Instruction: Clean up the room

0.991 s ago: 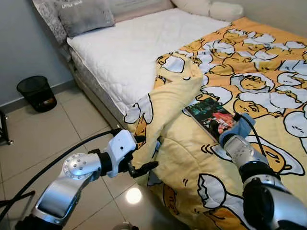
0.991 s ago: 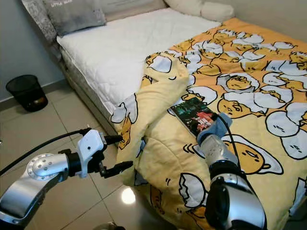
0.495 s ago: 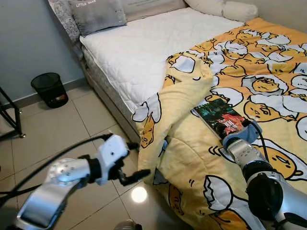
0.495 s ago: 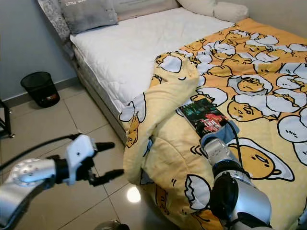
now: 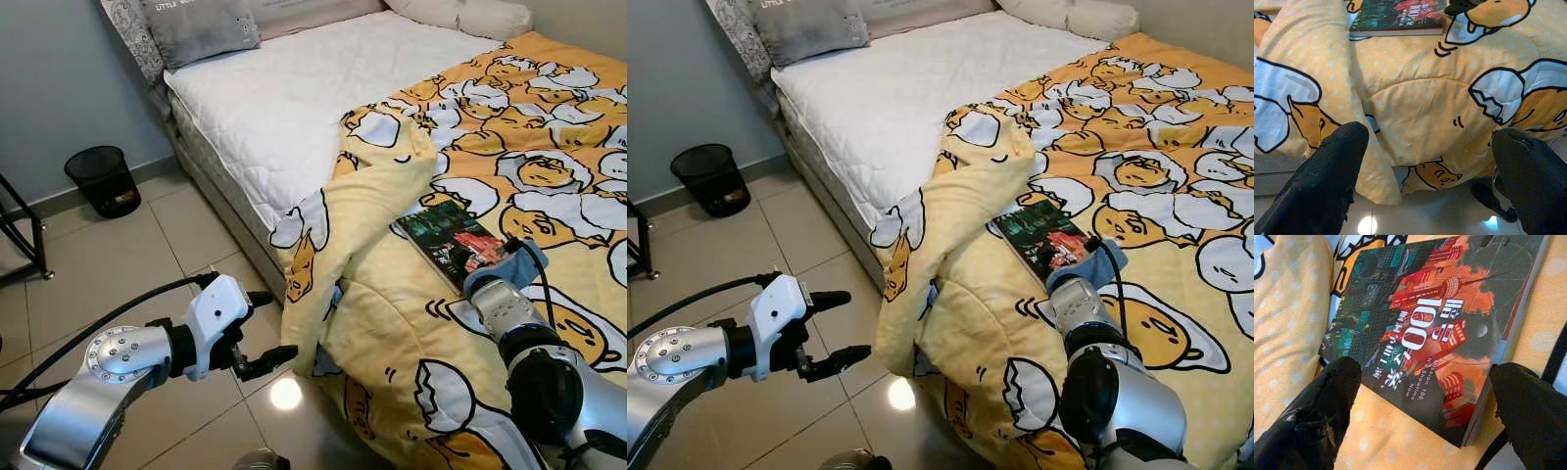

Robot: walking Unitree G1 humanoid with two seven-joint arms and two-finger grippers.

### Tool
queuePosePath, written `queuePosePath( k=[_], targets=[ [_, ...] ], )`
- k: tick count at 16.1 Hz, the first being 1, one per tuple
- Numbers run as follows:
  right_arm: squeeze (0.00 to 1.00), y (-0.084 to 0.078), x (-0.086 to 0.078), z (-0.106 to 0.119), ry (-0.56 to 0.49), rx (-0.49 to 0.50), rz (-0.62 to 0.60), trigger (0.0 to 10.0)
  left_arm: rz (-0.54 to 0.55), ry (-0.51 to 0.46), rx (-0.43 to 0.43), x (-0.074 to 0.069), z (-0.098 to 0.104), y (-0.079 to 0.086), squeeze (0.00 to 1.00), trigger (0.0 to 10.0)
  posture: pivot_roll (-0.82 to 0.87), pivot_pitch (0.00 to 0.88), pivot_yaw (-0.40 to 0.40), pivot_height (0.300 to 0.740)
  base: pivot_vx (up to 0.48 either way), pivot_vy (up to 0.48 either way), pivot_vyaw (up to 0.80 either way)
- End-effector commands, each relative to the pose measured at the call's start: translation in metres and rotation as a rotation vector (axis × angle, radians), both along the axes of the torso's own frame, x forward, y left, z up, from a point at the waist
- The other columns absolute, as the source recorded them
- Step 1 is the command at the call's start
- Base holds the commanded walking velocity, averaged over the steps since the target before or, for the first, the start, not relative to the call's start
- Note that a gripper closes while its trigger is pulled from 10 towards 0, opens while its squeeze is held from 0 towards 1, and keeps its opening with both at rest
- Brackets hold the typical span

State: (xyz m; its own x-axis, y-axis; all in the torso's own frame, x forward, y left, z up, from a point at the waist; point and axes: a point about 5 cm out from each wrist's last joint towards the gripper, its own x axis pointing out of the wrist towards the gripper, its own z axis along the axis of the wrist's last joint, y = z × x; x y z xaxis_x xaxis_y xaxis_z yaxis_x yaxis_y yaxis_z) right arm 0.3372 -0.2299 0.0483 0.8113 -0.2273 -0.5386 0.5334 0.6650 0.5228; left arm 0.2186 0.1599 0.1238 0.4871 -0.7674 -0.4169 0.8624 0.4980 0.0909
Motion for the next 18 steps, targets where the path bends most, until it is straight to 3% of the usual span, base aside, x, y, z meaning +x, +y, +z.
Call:
queuePosePath(
  k=[1,7,14,18],
  targets=[
    [0.00,0.000,0.002,0.002,0.008,-0.022,-0.001,10.0,-0.011,-0.018,0.001,0.000,0.004,-0.003,0.52,10.0,0.16,0.000,0.078,0.740,0.000,0.000,0.00],
    [0.00,0.004,-0.006,-0.009,0.050,-0.007,0.007,10.0,-0.024,-0.014,0.001,0.003,0.006,-0.003,0.53,10.0,0.17,0.002,0.086,0.740,0.000,0.000,0.00],
    [0.00,0.009,-0.012,-0.019,0.058,0.102,-0.042,10.0,-0.055,0.005,0.002,0.000,0.015,-0.001,0.53,10.0,0.23,0.097,0.109,0.740,0.000,0.000,0.00],
    [0.00,0.013,-0.005,-0.011,-0.059,0.219,-0.087,10.0,-0.068,0.041,0.007,-0.012,0.020,0.004,0.53,10.0,0.28,0.165,0.128,0.740,0.000,0.000,0.00]
  ],
)
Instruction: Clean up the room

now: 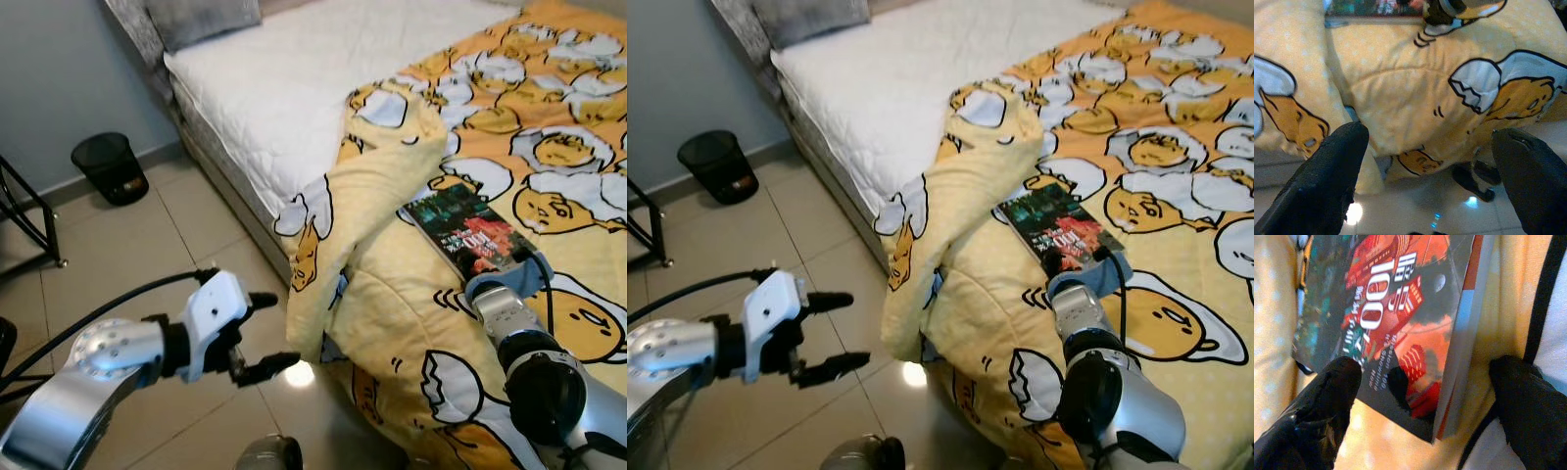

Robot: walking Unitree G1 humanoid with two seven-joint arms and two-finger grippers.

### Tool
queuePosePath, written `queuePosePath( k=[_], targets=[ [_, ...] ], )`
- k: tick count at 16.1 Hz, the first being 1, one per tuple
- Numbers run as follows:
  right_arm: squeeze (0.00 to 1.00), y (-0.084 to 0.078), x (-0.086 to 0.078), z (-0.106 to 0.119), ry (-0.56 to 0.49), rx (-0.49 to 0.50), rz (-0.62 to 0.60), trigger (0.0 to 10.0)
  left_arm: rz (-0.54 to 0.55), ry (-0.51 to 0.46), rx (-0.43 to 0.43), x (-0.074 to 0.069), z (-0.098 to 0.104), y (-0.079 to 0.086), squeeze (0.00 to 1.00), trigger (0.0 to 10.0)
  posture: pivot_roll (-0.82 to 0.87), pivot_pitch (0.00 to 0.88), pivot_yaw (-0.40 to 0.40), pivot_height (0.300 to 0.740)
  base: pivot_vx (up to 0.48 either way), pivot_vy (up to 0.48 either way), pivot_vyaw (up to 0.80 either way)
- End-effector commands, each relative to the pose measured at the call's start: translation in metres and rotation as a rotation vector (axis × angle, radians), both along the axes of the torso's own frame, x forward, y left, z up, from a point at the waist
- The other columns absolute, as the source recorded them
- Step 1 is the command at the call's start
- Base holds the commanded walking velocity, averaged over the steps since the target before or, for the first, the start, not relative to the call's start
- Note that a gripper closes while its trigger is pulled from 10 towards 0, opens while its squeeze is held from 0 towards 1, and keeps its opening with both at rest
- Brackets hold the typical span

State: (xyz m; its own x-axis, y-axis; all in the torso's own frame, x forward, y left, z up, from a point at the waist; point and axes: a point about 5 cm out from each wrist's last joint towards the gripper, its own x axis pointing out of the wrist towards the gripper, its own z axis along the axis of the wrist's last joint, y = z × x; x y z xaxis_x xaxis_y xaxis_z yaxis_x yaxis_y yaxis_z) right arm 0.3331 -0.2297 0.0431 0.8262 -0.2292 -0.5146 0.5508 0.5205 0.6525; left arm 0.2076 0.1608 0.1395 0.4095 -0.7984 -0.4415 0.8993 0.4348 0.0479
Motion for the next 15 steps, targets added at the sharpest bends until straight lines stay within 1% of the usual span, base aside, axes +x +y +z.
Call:
queuePosePath(
  k=[1,3,6,8,9,10,11,12,13,15],
  targets=[
    [0.00,0.014,0.000,-0.004,-0.005,0.073,0.014,10.0,0.004,-0.009,0.005,-0.001,0.005,0.003,0.53,10.0,0.28,0.165,0.128,0.740,0.000,0.000,0.00],
    [0.00,0.016,0.009,0.006,-0.102,0.139,-0.010,10.0,0.032,-0.015,0.007,0.000,0.005,0.006,0.53,10.0,0.28,0.161,0.109,0.740,0.000,0.000,0.00],
    [0.00,0.019,0.015,0.015,-0.185,0.214,-0.039,10.0,0.049,-0.020,0.000,-0.002,0.007,0.004,0.53,10.0,0.28,0.137,0.099,0.740,0.000,0.000,0.00],
    [0.00,0.022,0.018,0.018,-0.211,0.240,-0.038,10.0,0.054,-0.023,-0.002,-0.002,0.007,0.004,0.53,10.0,0.28,0.132,0.098,0.740,0.000,0.000,0.00],
    [0.00,0.024,0.020,0.021,-0.231,0.258,-0.044,8.0,0.056,-0.026,-0.002,-0.001,0.008,0.004,0.53,10.0,0.28,0.131,0.097,0.740,0.000,0.000,0.00],
    [0.00,0.024,0.021,0.022,-0.242,0.265,-0.049,5.0,0.059,-0.029,-0.001,-0.001,0.009,0.005,0.53,10.0,0.28,0.130,0.096,0.740,0.000,0.000,0.00],
    [0.00,0.024,0.021,0.023,-0.245,0.267,-0.051,3.3,0.060,-0.030,-0.001,-0.001,0.009,0.005,0.53,10.0,0.29,0.129,0.095,0.740,0.000,0.000,0.00],
    [0.00,0.025,0.022,0.024,-0.252,0.275,-0.054,0.7,0.064,-0.031,0.002,-0.001,0.009,0.006,0.53,10.0,0.29,0.130,0.094,0.740,0.000,0.000,0.00],
    [0.00,0.025,0.022,0.024,-0.256,0.276,-0.053,0.0,0.066,-0.031,0.003,-0.001,0.009,0.006,0.53,10.0,0.29,0.130,0.094,0.740,0.000,0.000,0.00],
    [0.00,0.027,0.022,0.024,-0.254,0.273,-0.055,0.0,0.068,-0.031,0.005,-0.002,0.009,0.006,0.53,10.0,0.29,0.127,0.093,0.740,0.000,0.000,0.00]
  ],
)
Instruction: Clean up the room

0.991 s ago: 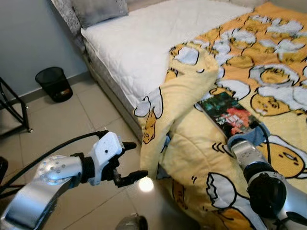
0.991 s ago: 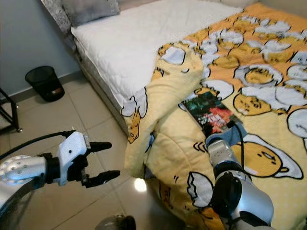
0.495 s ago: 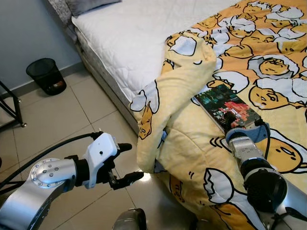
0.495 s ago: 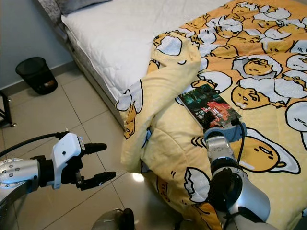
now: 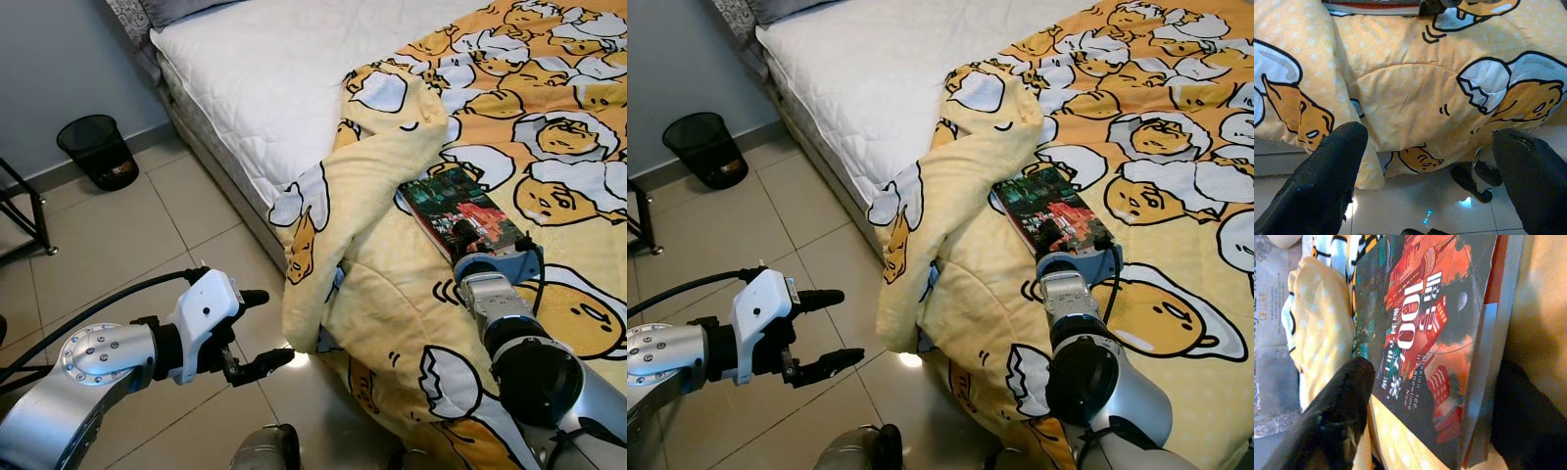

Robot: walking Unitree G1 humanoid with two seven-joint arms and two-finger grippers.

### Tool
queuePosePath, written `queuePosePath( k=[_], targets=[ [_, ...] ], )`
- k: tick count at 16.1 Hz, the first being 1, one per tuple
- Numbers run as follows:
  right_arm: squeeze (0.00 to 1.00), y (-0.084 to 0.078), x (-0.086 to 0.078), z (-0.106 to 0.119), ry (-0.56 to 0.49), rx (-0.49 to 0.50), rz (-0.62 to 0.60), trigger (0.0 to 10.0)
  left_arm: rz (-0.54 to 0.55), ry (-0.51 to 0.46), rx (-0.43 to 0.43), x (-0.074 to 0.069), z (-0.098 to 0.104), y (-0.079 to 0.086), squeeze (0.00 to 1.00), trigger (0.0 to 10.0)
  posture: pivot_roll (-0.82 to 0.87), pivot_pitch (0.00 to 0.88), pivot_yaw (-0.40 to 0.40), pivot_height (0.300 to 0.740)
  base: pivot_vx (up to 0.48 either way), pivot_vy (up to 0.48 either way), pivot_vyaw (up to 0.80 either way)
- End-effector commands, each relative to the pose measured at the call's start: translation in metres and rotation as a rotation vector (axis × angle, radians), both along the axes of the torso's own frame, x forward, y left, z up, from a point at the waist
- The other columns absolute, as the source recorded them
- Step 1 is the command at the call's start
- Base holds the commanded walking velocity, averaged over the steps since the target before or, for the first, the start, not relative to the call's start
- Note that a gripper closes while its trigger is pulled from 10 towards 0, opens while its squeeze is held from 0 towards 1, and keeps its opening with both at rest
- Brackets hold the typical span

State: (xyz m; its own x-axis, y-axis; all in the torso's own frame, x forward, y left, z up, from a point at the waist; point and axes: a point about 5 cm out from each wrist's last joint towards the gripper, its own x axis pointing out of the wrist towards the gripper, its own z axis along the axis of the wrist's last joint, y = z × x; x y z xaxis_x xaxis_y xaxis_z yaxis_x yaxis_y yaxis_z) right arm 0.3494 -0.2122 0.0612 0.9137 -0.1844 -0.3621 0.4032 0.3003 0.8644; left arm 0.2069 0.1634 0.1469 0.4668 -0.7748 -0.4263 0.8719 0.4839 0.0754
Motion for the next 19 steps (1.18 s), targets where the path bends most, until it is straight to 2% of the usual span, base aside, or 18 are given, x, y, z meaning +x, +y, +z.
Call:
queuePosePath(
  k=[1,13,17,19],
  targets=[
    [0.00,0.009,0.005,0.005,-0.024,0.029,0.009,0.0,0.014,-0.001,0.007,0.000,0.002,0.003,0.53,10.0,0.29,0.128,0.092,0.740,0.000,0.000,0.00],
    [0.00,0.005,0.007,0.009,-0.039,0.011,-0.001,0.0,0.008,-0.009,-0.001,0.004,0.001,-0.002,0.53,10.0,0.28,0.102,0.093,0.740,0.000,0.000,0.00],
    [0.00,0.004,0.011,0.015,-0.061,-0.001,-0.003,0.0,0.028,-0.036,-0.033,0.012,0.000,-0.006,0.53,10.0,0.24,0.014,0.068,0.740,0.000,0.000,0.00],
    [0.00,0.004,0.011,0.016,-0.065,-0.008,-0.001,0.0,0.038,-0.043,-0.043,0.013,0.000,-0.007,0.53,10.0,0.23,0.001,0.063,0.740,0.000,0.000,0.00]
  ],
)
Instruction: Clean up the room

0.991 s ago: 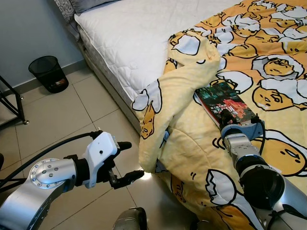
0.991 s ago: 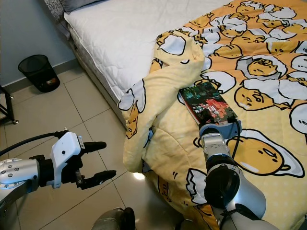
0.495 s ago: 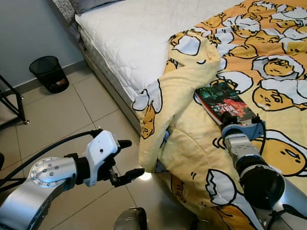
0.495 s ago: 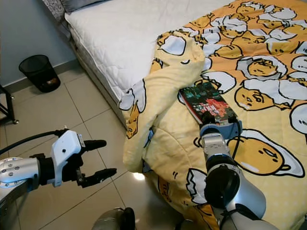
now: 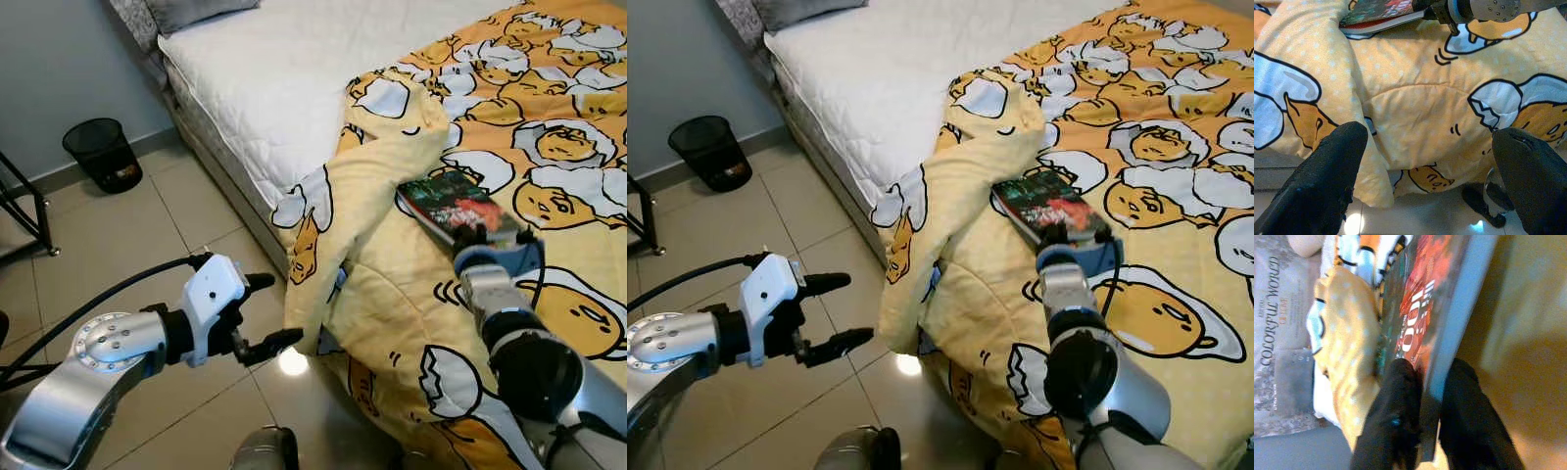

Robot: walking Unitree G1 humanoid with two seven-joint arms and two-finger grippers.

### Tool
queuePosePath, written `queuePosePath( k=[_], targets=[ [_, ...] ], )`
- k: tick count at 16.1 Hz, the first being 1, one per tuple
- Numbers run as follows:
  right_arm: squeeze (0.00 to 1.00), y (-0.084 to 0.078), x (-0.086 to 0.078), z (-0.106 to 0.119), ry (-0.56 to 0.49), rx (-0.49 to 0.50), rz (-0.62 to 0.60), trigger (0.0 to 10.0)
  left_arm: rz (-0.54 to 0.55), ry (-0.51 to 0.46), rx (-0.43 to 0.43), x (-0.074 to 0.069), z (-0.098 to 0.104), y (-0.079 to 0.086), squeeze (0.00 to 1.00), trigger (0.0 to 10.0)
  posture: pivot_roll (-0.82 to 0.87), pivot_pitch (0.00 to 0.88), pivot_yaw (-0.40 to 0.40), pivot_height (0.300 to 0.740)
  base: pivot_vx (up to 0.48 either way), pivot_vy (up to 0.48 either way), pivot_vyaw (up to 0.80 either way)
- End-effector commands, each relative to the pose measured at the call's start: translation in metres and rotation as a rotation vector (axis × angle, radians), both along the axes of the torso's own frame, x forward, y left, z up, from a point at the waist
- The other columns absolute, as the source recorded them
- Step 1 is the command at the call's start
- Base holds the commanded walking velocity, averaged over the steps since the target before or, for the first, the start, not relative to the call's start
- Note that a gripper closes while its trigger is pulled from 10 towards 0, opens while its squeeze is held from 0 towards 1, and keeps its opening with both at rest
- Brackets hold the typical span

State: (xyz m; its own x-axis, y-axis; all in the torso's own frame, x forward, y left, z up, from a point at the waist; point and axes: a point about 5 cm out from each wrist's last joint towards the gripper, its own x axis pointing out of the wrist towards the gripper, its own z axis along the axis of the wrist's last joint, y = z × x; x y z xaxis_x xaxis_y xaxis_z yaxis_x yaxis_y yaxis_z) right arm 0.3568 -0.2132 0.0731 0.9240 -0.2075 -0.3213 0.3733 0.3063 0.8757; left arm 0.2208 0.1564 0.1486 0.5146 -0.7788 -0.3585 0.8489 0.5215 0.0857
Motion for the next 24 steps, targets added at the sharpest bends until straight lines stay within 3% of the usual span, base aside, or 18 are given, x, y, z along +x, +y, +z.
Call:
queuePosePath(
  k=[1,7,8,11,12,13,14,15,16,17,19,22,24],
  targets=[
    [0.00,0.004,0.005,0.007,-0.034,-0.026,0.034,0.0,0.028,-0.013,-0.010,0.004,-0.003,-0.002,0.53,10.0,0.18,0.000,0.049,0.740,0.000,0.000,0.00],
    [0.00,-0.014,-0.002,0.010,-0.125,-0.173,0.053,0.0,0.285,-0.072,-0.113,0.015,-0.022,-0.004,0.52,10.0,0.05,0.000,0.034,0.740,0.000,0.000,0.00],
    [0.00,-0.018,-0.005,0.016,-0.159,-0.288,0.069,0.0,0.400,-0.103,-0.132,0.019,-0.023,-0.001,0.52,10.0,0.05,0.000,0.017,0.740,0.000,0.000,0.00],
    [0.00,-0.016,-0.011,0.027,-0.213,-0.429,0.103,0.0,0.507,-0.126,-0.121,0.020,-0.026,0.002,0.52,10.0,0.04,0.000,0.010,0.740,0.000,0.000,0.00],
    [0.00,-0.007,-0.023,0.038,-0.239,-0.583,0.129,0.0,0.598,-0.144,-0.091,0.021,-0.030,0.005,0.52,10.0,0.02,0.000,0.007,0.740,0.000,0.000,0.00],
    [0.00,-0.007,-0.023,0.038,-0.239,-0.583,0.129,0.0,0.598,-0.144,-0.091,0.021,-0.030,0.005,0.52,10.0,0.02,0.000,0.007,0.740,0.000,0.000,0.00],
    [0.00,0.009,-0.034,0.045,-0.228,-0.811,0.161,0.0,0.665,-0.174,-0.084,0.023,-0.031,0.006,0.52,10.0,-0.02,0.000,0.014,0.740,0.000,0.000,0.00],
    [0.00,0.019,-0.039,0.045,-0.193,-0.973,0.172,10.0,0.684,-0.208,-0.086,0.026,-0.027,0.004,0.51,10.0,-0.01,0.000,0.015,0.740,0.000,0.000,0.00],
    [0.00,0.019,-0.039,0.045,-0.193,-0.973,0.172,10.0,0.684,-0.208,-0.086,0.026,-0.027,0.004,0.51,10.0,-0.01,0.000,0.015,0.740,0.000,0.000,0.00],
    [0.00,0.026,-0.045,0.046,-0.203,-1.095,0.190,10.0,0.699,-0.231,-0.081,0.027,-0.024,0.003,0.50,10.0,0.00,0.000,0.018,0.740,0.000,0.000,0.00],
    [0.00,0.025,-0.054,0.047,-0.158,-1.222,0.190,10.0,0.735,-0.272,-0.069,0.027,-0.020,0.006,0.49,10.0,0.01,0.000,0.012,0.740,0.000,0.000,-0.30],
    [0.00,0.026,-0.065,0.052,-0.134,-1.270,0.134,10.0,0.749,-0.299,-0.055,0.031,-0.018,0.008,0.49,10.0,0.02,0.000,0.016,0.740,0.000,0.000,-0.73],
    [0.00,0.037,-0.076,0.047,-0.109,-1.276,0.127,10.0,0.755,-0.296,-0.078,0.035,-0.018,0.006,0.47,10.0,0.00,0.000,0.033,0.740,0.000,0.000,-0.80]
  ],
)
